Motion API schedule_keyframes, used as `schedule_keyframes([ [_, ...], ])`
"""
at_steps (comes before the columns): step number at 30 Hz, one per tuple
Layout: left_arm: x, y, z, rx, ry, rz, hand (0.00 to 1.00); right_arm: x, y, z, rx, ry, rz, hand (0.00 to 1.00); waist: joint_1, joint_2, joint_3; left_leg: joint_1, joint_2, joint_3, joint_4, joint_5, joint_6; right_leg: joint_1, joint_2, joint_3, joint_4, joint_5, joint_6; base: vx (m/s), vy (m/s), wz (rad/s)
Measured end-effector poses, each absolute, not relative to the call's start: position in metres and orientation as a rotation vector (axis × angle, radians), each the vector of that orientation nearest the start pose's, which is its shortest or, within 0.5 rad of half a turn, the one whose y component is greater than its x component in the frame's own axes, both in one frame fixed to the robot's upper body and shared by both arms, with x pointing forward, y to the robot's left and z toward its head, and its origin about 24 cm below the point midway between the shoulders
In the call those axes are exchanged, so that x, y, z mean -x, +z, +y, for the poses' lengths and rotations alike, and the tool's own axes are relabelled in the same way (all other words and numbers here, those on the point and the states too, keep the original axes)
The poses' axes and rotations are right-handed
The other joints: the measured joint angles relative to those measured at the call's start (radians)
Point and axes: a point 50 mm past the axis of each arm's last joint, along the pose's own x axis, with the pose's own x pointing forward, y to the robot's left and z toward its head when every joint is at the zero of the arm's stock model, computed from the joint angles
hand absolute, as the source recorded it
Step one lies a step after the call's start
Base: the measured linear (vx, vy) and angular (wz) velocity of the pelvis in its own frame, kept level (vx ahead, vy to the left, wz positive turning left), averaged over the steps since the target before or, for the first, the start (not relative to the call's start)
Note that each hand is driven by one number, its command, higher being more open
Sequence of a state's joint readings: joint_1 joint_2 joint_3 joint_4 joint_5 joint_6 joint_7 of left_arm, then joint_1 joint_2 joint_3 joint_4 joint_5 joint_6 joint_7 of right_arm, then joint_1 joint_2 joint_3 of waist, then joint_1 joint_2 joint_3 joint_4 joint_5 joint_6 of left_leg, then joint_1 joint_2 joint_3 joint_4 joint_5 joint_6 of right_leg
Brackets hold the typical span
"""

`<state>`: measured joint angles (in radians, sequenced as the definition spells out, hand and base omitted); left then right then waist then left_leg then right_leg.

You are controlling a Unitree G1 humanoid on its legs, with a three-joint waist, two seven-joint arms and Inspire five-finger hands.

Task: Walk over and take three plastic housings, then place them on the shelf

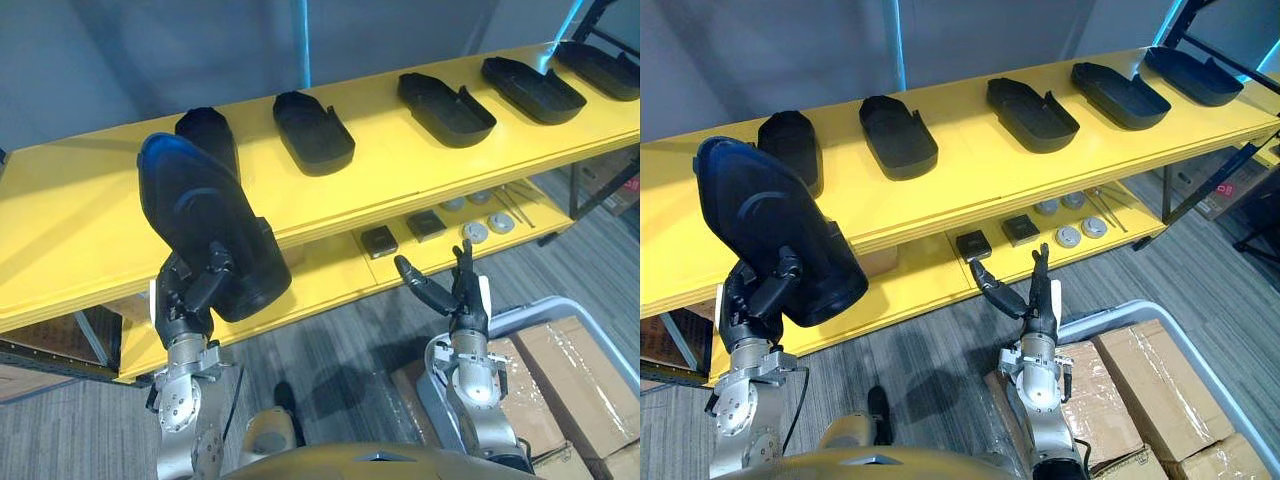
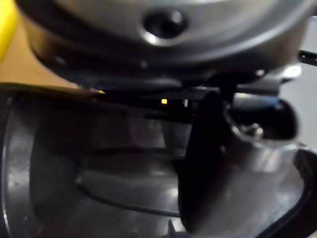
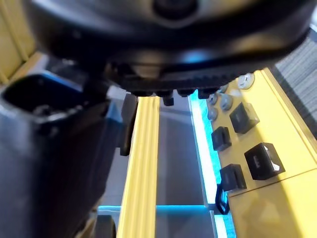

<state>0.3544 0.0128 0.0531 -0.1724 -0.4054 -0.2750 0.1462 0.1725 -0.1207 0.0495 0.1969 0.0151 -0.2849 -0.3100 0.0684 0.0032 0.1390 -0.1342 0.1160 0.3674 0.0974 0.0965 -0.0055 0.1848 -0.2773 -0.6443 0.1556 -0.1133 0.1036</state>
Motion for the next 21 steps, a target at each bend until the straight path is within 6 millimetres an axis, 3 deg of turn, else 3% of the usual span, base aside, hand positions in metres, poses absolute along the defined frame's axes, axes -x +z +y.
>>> schedule_keyframes([
  [2,-0.177,0.032,0.198,0.375,0.354,-0.112,0.00,-0.207,-0.009,-0.187,0.109,-0.290,0.047,1.00,-0.005,0.004,0.018,-0.001,-0.006,-0.003,0.004,-0.001,-0.001,0.000,-0.004,0.022,0.003,-0.022,0.004,-0.07,0.014,0.04],
  [4,-0.178,0.032,0.195,0.380,0.343,-0.112,0.00,-0.213,-0.004,-0.184,0.107,-0.279,0.023,1.00,-0.019,0.015,0.042,-0.039,-0.002,-0.018,0.056,-0.007,0.001,-0.026,-0.020,0.026,0.046,-0.052,0.034,-0.11,0.010,0.13],
  [6,-0.180,0.032,0.190,0.386,0.329,-0.109,0.00,-0.217,-0.001,-0.183,0.114,-0.280,0.004,1.00,-0.017,0.030,0.078,-0.070,0.009,-0.036,0.152,-0.052,0.006,-0.025,-0.037,0.029,0.100,-0.075,0.056,-0.13,0.044,0.15],
  [10,-0.182,0.035,0.193,0.377,0.348,-0.120,0.00,-0.224,0.005,-0.174,0.102,-0.271,-0.036,1.00,-0.013,0.020,0.088,-0.067,-0.001,-0.036,0.197,-0.093,0.014,-0.002,-0.056,0.023,0.107,-0.079,0.056,-0.04,0.059,0.06],
  [12,-0.188,0.041,0.192,0.362,0.328,-0.151,0.00,-0.229,0.012,-0.172,0.099,-0.282,-0.071,1.00,-0.010,0.005,0.089,-0.062,-0.037,-0.042,0.170,-0.097,0.017,0.000,-0.084,0.013,0.114,-0.083,0.040,0.01,0.087,0.26],
  [14,-0.192,0.049,0.190,0.301,0.305,-0.189,0.00,-0.235,0.018,-0.174,0.144,-0.285,-0.105,1.00,-0.024,0.012,0.086,-0.009,-0.077,-0.084,0.068,-0.067,0.048,-0.047,-0.108,0.074,0.247,-0.015,-0.073,0.02,0.130,0.41],
  [15,-0.193,0.054,0.191,0.291,0.293,-0.208,0.00,-0.235,0.018,-0.173,0.153,-0.285,-0.109,1.00,-0.030,0.009,0.086,0.008,-0.082,-0.097,0.035,-0.058,0.054,-0.055,-0.095,0.118,0.263,-0.012,-0.081,0.03,0.101,0.77],
  [16,-0.197,0.066,0.191,0.258,0.258,-0.259,0.00,-0.234,0.022,-0.174,0.159,-0.289,-0.128,1.00,-0.053,-0.002,0.080,0.019,-0.086,-0.150,-0.014,-0.038,0.068,-0.066,-0.020,0.224,0.232,-0.045,-0.053,0.04,-0.025,1.18],
  [17,-0.208,0.080,0.187,0.231,0.209,-0.325,0.00,-0.234,0.036,-0.181,0.156,-0.318,-0.184,1.00,-0.069,-0.003,0.079,0.023,-0.094,-0.206,-0.069,0.008,0.082,-0.100,0.103,0.340,0.169,-0.094,-0.065,0.05,-0.072,1.25],
  [19,-0.215,0.088,0.186,0.229,0.189,-0.366,0.00,-0.235,0.048,-0.188,0.155,-0.348,-0.238,1.00,-0.072,-0.005,0.078,0.023,-0.106,-0.232,-0.093,0.033,0.078,-0.141,0.162,0.387,0.132,-0.102,-0.083,0.03,-0.068,0.78],
  [21,-0.219,0.092,0.184,0.237,0.181,-0.385,0.00,-0.235,0.066,-0.202,0.212,-0.386,-0.324,1.00,-0.081,-0.002,0.075,0.030,-0.132,-0.258,-0.101,0.044,0.072,-0.159,0.189,0.439,0.103,-0.087,-0.068,0.06,-0.028,0.46],
])
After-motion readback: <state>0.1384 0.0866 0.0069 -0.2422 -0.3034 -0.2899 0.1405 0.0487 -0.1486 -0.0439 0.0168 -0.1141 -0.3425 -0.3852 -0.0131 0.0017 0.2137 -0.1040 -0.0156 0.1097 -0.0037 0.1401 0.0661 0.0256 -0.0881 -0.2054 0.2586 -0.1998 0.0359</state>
